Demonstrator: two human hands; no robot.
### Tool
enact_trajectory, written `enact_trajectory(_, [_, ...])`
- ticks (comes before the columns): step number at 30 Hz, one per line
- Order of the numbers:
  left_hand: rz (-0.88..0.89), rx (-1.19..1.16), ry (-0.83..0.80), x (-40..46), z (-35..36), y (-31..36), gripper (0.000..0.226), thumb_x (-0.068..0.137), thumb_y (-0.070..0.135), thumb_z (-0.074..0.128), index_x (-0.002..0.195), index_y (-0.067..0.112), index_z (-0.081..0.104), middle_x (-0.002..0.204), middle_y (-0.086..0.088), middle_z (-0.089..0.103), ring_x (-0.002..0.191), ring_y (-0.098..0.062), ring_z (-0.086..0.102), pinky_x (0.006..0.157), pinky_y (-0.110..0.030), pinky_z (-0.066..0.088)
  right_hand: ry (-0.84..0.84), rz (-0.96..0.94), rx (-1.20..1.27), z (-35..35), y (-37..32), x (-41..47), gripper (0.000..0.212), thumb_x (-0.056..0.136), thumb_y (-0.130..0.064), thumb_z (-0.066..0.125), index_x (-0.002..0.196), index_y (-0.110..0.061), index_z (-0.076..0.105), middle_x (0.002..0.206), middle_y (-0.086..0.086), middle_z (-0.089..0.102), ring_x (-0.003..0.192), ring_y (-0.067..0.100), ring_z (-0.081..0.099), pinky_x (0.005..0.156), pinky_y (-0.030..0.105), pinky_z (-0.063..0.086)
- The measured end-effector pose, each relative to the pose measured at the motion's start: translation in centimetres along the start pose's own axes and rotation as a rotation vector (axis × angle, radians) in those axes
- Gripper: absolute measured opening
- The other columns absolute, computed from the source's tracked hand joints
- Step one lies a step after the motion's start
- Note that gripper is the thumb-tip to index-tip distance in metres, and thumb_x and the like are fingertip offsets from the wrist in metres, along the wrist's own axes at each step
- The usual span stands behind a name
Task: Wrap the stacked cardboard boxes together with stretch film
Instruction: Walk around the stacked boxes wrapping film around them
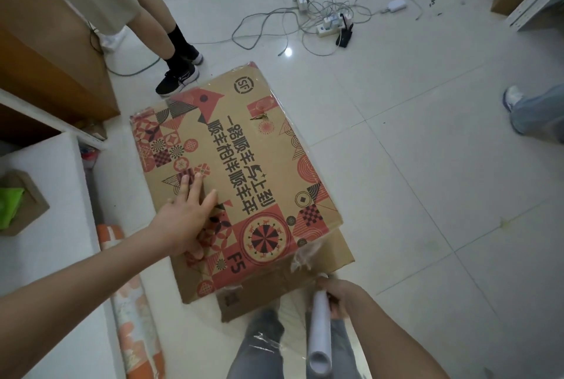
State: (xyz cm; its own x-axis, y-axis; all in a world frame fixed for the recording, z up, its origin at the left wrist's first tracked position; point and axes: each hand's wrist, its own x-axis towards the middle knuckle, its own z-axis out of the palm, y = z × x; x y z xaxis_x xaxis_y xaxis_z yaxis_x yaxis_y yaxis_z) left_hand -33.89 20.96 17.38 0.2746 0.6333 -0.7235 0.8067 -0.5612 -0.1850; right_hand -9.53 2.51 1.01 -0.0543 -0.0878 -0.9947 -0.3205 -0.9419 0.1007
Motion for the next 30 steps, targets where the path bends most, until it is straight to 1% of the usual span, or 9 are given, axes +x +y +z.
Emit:
enact_trajectory(7, [-0.062,0.003,-0.063,-0.1,-0.5,0.4,0.115,0.076,0.038,0.073,0.149,0.014,-0.013,0.151,-0.021,-0.029,0.141,-0.038,-0.020,0.114,-0.044,0.022,-0.064,0.025,0.069,-1.0,-2.0,0.0,0.030,0.092,-0.022,0.056,0.074,0.002,0.054,0.055,0.015,0.061,0.065,0.027,0.051,0.058,0.037,0.044])
enact_trajectory(11, [-0.069,-0.015,-0.073,-0.4,-0.2,0.2,0.117,0.075,0.040,0.074,0.149,0.013,-0.013,0.150,-0.020,-0.030,0.141,-0.036,-0.021,0.115,-0.042,0.019,-0.078,-0.016,0.014,-0.8,-2.1,0.0,0.032,0.099,-0.017,0.047,0.076,0.005,0.049,0.062,0.017,0.057,0.054,0.030,0.056,0.031,0.022,0.044])
enact_trajectory(14, [-0.078,-0.024,-0.076,-0.3,-0.3,0.4,0.121,0.072,0.043,0.075,0.149,0.013,-0.014,0.150,-0.020,-0.030,0.141,-0.035,-0.023,0.116,-0.043,0.014,-0.070,-0.059,-0.021,-2.0,-2.6,0.9,0.030,0.094,-0.027,0.058,0.104,0.002,0.054,0.070,0.020,0.064,0.051,0.031,0.065,0.038,0.031,0.052])
enact_trajectory(17, [-0.090,-0.036,-0.083,-0.4,-0.3,0.5,0.122,0.071,0.043,0.075,0.149,0.013,-0.013,0.149,-0.020,-0.032,0.140,-0.035,-0.024,0.116,-0.044,0.014,-0.095,0.017,-0.036,-3.3,-3.1,1.2,0.036,0.100,-0.025,0.045,0.082,0.005,0.054,0.047,0.017,0.064,0.035,0.027,0.062,0.033,0.032,0.051])
enact_trajectory(20, [-0.093,-0.055,-0.086,-0.5,-0.5,0.6,0.122,0.071,0.041,0.077,0.149,0.013,-0.012,0.150,-0.018,-0.031,0.141,-0.034,-0.023,0.115,-0.043,0.019,-0.058,0.068,-0.038,-4.0,-3.5,0.8,0.034,0.099,-0.024,0.043,0.085,0.004,0.055,0.057,0.018,0.066,0.048,0.031,0.066,0.035,0.035,0.052])
enact_trajectory(23, [-0.096,-0.064,-0.072,-0.3,-0.5,0.7,0.124,0.069,0.041,0.078,0.149,0.015,-0.012,0.150,-0.016,-0.031,0.141,-0.033,-0.023,0.115,-0.045,0.018,-0.035,0.063,0.056,-3.6,-3.5,0.4,0.029,0.096,-0.027,0.049,0.086,-0.001,0.057,0.057,0.013,0.063,0.052,0.028,0.060,0.033,0.027,0.049])
enact_trajectory(25, [-0.105,-0.069,-0.067,-0.4,-0.4,0.5,0.124,0.068,0.041,0.079,0.149,0.015,-0.012,0.151,-0.016,-0.031,0.141,-0.032,-0.023,0.115,-0.044,0.018,-0.052,0.072,0.003,-3.4,-3.1,0.4,0.024,0.094,-0.026,0.055,0.099,-0.002,0.060,0.070,0.013,0.059,0.060,0.026,0.057,0.035,0.026,0.049])
enact_trajectory(28, [-0.102,-0.054,-0.052,-0.6,-0.2,0.4,0.123,0.069,0.043,0.078,0.149,0.016,-0.011,0.151,-0.016,-0.030,0.142,-0.032,-0.022,0.115,-0.043,0.017,-0.055,0.069,0.024,-4.5,-2.8,0.8,0.019,0.096,-0.016,0.050,0.084,-0.001,0.054,0.067,0.013,0.057,0.057,0.026,0.055,0.035,0.026,0.049])
enact_trajectory(30, [-0.091,-0.053,-0.042,-0.5,-0.1,0.4,0.122,0.069,0.043,0.077,0.149,0.016,-0.011,0.151,-0.016,-0.030,0.142,-0.032,-0.021,0.115,-0.043,0.018,-0.007,0.021,-0.068,-5.2,-2.6,0.2,0.024,0.097,-0.017,0.044,0.080,-0.001,0.052,0.066,0.014,0.057,0.060,0.028,0.055,0.045,0.031,0.050])
